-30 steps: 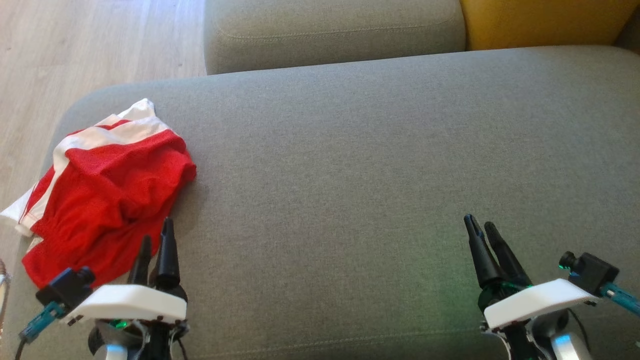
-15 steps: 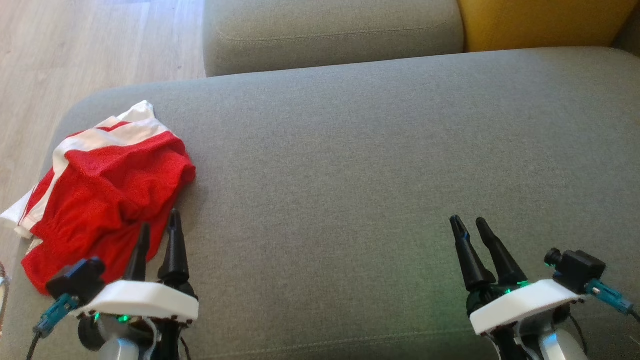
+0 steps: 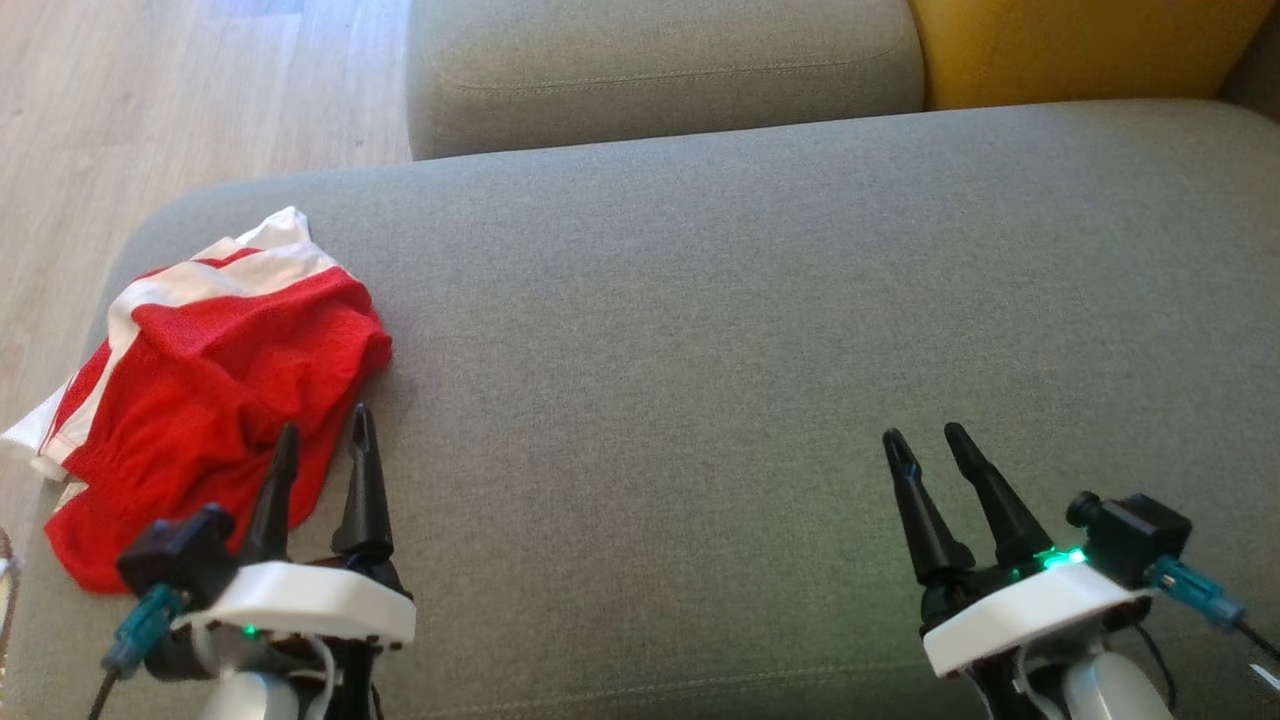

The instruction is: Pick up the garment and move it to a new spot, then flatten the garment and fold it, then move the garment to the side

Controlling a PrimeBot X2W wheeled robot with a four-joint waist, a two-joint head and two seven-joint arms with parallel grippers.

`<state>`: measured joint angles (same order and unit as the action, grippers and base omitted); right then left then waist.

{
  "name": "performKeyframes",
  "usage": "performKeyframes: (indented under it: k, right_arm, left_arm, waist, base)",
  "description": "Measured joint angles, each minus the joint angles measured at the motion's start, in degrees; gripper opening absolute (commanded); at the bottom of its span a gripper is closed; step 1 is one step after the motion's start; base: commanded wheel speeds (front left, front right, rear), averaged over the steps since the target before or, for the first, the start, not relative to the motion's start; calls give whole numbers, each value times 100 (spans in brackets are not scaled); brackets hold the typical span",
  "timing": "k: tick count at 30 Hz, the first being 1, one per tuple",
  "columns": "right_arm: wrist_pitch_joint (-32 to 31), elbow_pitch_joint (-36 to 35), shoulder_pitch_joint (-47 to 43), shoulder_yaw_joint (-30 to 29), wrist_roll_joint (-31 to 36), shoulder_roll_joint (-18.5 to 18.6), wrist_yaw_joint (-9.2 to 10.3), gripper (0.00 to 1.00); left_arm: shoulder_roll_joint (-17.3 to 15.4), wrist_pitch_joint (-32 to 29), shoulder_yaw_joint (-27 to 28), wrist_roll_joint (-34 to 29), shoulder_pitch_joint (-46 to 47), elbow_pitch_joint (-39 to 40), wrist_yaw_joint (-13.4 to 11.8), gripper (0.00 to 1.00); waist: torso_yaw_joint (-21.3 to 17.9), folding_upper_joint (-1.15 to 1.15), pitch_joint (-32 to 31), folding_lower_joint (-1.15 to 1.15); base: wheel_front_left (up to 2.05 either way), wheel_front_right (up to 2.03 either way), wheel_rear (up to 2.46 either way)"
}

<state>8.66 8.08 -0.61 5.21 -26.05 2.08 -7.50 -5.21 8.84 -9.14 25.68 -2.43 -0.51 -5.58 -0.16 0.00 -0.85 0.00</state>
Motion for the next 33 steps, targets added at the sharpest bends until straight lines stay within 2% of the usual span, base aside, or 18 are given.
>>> performKeyframes:
  k: [21, 33]
  right_arm:
    - [349, -272, 10, 136, 1427, 9, 0, 100]
    - [557, -445, 18, 288, 2248, 16, 0, 100]
  left_arm:
    - [-62, 348, -205, -1377, -96, 382, -200, 100]
    - [-54, 546, -207, -2113, -142, 485, -192, 100]
  waist:
    - [3, 0, 26, 0]
    - [7, 0, 39, 0]
  base:
    - [0, 0, 0]
    - [0, 0, 0]
